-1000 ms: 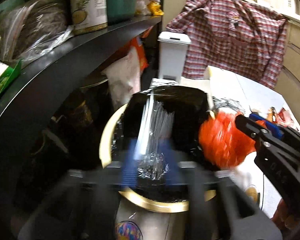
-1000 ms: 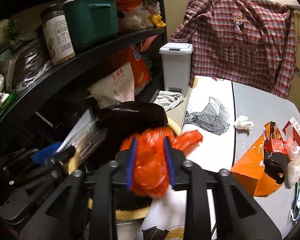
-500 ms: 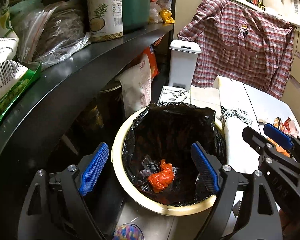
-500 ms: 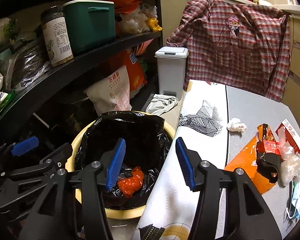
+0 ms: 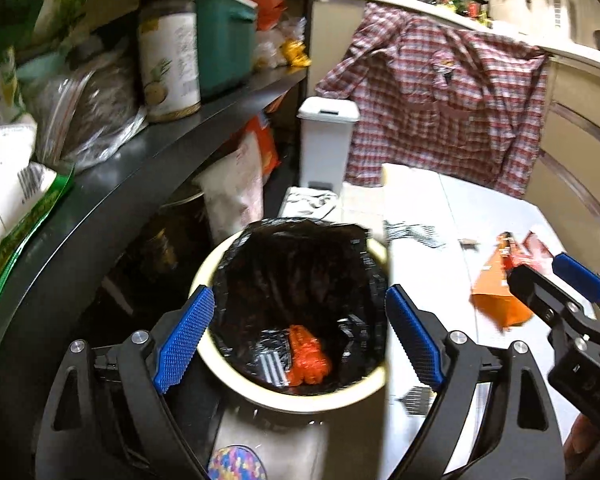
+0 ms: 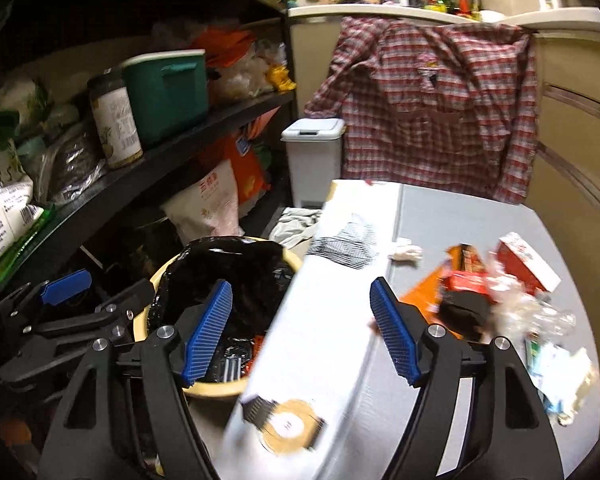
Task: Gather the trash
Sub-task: 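Move both tools back over the table toward the remaining trash, then grasp the cream tissue with the right gripper while the left gripper grasps the black item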
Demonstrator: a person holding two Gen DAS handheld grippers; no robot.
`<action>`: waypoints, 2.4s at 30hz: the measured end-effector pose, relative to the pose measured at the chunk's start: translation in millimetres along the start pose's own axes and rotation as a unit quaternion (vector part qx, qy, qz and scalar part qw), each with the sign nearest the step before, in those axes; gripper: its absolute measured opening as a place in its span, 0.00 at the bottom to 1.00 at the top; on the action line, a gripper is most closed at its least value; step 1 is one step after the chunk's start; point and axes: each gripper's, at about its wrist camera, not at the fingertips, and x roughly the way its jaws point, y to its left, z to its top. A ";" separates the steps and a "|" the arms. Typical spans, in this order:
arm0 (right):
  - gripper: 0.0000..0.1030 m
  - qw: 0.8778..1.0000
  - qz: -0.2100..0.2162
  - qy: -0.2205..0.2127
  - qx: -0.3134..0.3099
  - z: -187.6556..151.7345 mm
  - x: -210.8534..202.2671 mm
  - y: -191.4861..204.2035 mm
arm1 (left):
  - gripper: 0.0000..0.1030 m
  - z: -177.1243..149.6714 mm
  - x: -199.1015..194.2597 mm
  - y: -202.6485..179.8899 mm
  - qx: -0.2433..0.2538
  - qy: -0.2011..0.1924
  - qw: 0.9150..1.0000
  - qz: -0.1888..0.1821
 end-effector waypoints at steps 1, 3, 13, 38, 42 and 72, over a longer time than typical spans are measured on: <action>0.70 1.000 -0.005 -0.002 0.005 -2.3 -8.4 -7.8 | 0.82 0.4 -3.4 -4.6 0.001 -0.003 1.000 -0.005; 0.70 1.000 -0.017 -0.004 0.011 -7.6 -22.6 -22.4 | 0.82 1.8 -10.4 -18.6 0.005 -0.009 1.000 -0.019; 0.70 0.992 -0.105 -0.018 0.061 -32.0 -73.2 -111.4 | 0.82 -2.9 -27.4 -110.2 0.058 -0.024 0.994 -0.087; 0.70 0.930 -0.270 0.040 0.244 -109.9 -58.6 -281.6 | 0.82 -46.2 34.2 -212.3 0.093 0.032 0.986 -0.131; 0.69 0.929 -0.273 0.047 0.245 -115.1 -51.1 -284.4 | 0.82 -44.6 38.6 -210.5 0.089 0.032 0.987 -0.128; 0.02 0.944 -0.255 0.042 0.207 -92.6 -61.6 -276.8 | 0.77 -32.4 79.4 -229.5 0.118 0.044 0.980 -0.155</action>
